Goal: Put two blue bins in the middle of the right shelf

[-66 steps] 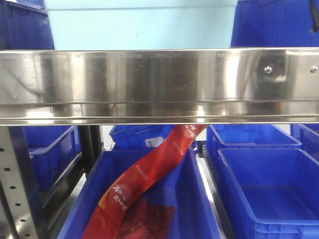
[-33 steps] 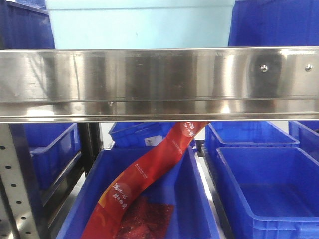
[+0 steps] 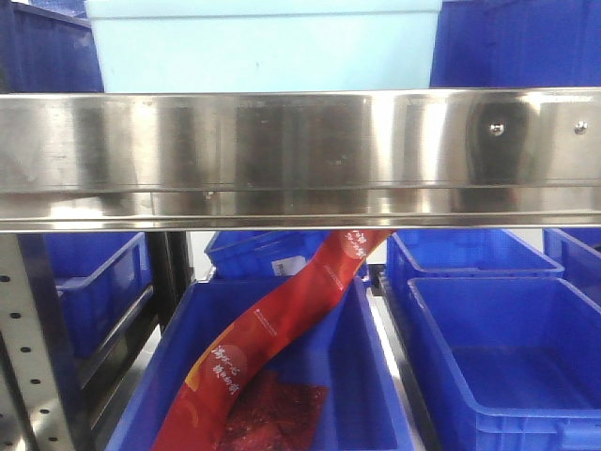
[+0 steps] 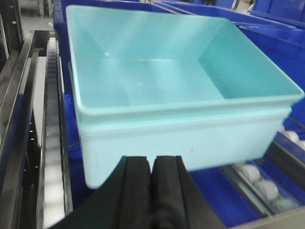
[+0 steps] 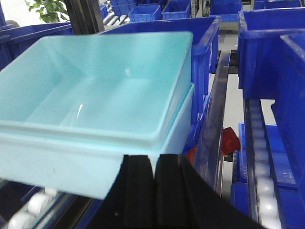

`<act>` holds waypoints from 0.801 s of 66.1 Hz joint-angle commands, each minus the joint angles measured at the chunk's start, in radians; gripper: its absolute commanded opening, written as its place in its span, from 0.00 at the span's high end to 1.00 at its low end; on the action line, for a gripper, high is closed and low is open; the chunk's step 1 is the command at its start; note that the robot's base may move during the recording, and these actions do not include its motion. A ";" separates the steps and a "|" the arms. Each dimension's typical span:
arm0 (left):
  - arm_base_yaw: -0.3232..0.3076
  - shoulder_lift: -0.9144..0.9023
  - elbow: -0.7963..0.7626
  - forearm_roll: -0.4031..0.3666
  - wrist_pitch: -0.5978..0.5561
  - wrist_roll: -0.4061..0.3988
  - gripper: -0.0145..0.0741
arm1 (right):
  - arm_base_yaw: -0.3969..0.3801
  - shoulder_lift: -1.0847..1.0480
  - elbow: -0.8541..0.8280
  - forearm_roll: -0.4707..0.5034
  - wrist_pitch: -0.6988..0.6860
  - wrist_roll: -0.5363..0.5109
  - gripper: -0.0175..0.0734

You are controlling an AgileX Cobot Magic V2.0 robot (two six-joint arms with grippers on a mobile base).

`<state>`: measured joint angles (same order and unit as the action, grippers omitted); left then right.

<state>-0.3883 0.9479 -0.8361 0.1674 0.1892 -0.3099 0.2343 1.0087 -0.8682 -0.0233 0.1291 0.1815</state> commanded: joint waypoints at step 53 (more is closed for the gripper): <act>-0.002 -0.501 0.305 -0.007 -0.084 -0.007 0.96 | -0.002 -0.385 0.208 -0.049 -0.085 -0.008 0.99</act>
<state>-0.3883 0.4532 -0.5339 0.1626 0.1251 -0.3138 0.2343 0.6292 -0.6630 -0.0616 0.0711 0.1815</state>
